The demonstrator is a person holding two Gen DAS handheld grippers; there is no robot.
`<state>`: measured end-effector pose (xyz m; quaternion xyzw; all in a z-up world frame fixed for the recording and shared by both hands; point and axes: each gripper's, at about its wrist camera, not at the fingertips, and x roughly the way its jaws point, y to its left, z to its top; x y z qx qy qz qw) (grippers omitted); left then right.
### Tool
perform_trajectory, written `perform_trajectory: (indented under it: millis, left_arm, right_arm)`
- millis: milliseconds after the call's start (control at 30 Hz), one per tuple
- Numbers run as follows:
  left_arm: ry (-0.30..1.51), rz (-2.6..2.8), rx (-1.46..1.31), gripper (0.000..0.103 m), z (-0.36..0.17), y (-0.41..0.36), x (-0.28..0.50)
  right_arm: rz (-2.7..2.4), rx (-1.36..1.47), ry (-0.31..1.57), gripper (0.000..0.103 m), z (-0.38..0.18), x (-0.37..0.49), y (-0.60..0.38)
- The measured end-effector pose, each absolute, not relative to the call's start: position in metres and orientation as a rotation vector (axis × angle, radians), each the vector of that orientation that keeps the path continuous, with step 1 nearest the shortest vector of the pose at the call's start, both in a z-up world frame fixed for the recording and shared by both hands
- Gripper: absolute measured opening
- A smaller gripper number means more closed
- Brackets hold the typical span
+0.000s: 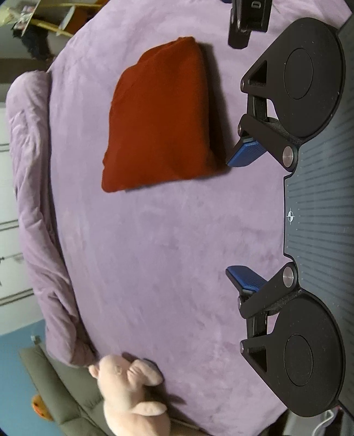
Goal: Fold small clothes
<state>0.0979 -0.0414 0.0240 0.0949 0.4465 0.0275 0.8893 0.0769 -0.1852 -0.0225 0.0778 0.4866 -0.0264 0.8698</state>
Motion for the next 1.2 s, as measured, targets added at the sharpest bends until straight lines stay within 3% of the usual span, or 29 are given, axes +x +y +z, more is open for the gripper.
perform_trajectory:
  millis: [1200]
  left_arm:
    - [1.006, 0.004, 0.143, 0.084, 0.017, -0.0468, 0.1028]
  right_arm:
    - [-0.103, 0.126, 1.029, 0.081, -0.0167, 0.083, -0.1838]
